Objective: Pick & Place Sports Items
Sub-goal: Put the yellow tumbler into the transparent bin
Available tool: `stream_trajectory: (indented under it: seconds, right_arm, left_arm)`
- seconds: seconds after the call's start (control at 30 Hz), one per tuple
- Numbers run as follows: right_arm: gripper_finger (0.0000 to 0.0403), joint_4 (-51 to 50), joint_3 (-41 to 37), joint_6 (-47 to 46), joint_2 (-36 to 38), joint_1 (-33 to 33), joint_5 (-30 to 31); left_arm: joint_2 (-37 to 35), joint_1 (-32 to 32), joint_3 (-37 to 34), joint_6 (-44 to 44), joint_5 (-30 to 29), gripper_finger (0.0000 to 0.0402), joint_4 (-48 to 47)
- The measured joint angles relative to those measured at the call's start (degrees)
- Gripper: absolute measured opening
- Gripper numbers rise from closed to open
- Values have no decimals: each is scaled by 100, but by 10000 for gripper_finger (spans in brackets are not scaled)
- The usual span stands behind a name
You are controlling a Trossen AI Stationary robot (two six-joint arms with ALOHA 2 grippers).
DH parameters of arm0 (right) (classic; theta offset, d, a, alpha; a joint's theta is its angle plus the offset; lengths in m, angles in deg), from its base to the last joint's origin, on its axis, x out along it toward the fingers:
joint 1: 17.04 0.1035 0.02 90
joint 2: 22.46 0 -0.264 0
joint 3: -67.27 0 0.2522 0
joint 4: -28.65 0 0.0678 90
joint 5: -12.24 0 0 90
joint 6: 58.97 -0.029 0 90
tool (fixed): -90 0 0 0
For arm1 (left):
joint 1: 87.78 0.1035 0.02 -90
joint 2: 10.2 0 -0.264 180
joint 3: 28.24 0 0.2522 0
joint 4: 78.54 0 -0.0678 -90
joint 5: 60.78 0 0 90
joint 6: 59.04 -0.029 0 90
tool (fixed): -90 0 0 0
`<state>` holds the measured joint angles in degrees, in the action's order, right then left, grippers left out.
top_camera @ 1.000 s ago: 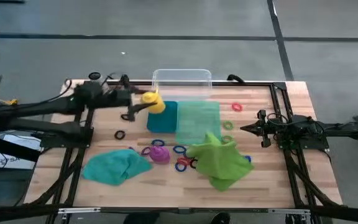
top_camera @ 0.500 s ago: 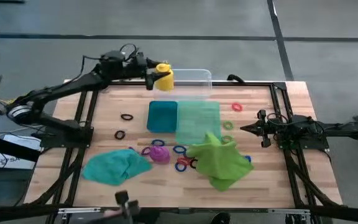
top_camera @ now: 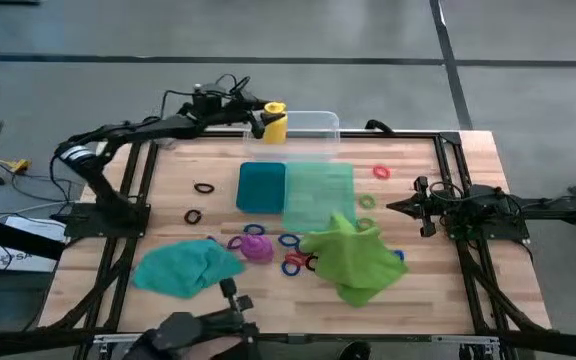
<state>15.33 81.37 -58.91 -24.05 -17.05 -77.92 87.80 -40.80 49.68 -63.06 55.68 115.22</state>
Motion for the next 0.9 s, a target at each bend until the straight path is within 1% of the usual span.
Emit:
stream_trajectory:
  seconds: [0.13,0.3,0.67,0.9]
  right_arm:
    - [0,0,2,-2,0,0,0]
    - [0,0,2,0,0,0,0]
    - [0,0,2,0,0,1,0]
    - [0,0,1,0,0,0,0]
  left_arm:
    - [346,-13,0,91,0,207,229]
    - [541,-24,0,96,4,207,215]
    - [587,-2,0,-142,-46,207,-35]
    - [587,26,0,-616,-74,207,-184]
